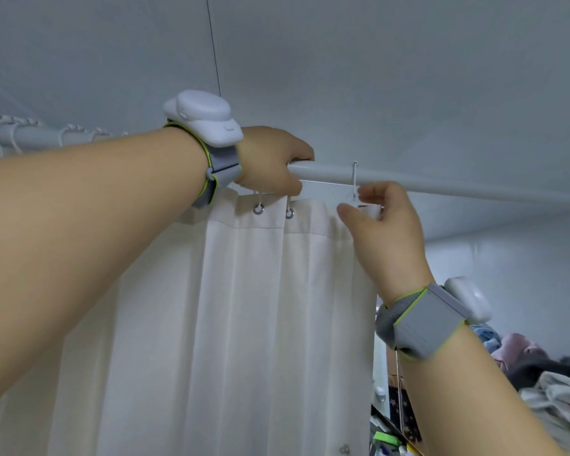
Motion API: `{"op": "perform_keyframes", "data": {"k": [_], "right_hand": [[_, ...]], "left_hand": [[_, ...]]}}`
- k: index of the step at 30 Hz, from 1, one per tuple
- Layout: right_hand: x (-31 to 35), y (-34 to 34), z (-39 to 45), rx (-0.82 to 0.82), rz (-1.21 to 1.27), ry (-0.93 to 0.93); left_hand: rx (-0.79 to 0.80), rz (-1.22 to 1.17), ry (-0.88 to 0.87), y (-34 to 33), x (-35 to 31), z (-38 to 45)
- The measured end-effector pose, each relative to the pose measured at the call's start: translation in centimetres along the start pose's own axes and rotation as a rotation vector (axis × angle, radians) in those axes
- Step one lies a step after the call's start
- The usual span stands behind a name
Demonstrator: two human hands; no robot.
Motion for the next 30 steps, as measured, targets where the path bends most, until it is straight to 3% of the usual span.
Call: {"op": "perform_keyframes", "data": {"k": [5,8,11,16,22,30], "right_hand": [[-1.0,-0.3,0.0,0.075,-0.027,-0.081],[-1.4,-0.2,-0.1,0.079,0.035,-0.107],[-1.4,-0.4,-0.2,0.105,0.068,-0.117],[-1.7,-0.4,0.2,0.139,0.122,-0.138],[-2.4,-0.5,0.3,0.178,0.267,-0.172],[-2.5,-1.2,0.1,0.18,0.338,-0.169]], "left_hand": [[0.073,0.118,0.026,0.5,-0.3,0.5],[0.009,0.229,-0.045,1.7,-1.6,1.5],[-0.032,0.085,-0.111,1.7,-3.0,2.7],[0.099,-0.107,-0.08,-0.1,-4.3,4.5],[0.096,-0.341,-0.085,-0.8,-4.0,5.2],[0.084,-0.171,-0.034,-1.1,-3.3,4.8]]}}
Point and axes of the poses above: each hand's wrist, its own z-axis towards the middle knuckle, its own y-axis out of the back of the hand, x = y × z, the point moved 8 cm from there along z, towards the middle knuckle, and after that the axes turned 6 degrees about -y, right-handed, at the moved point
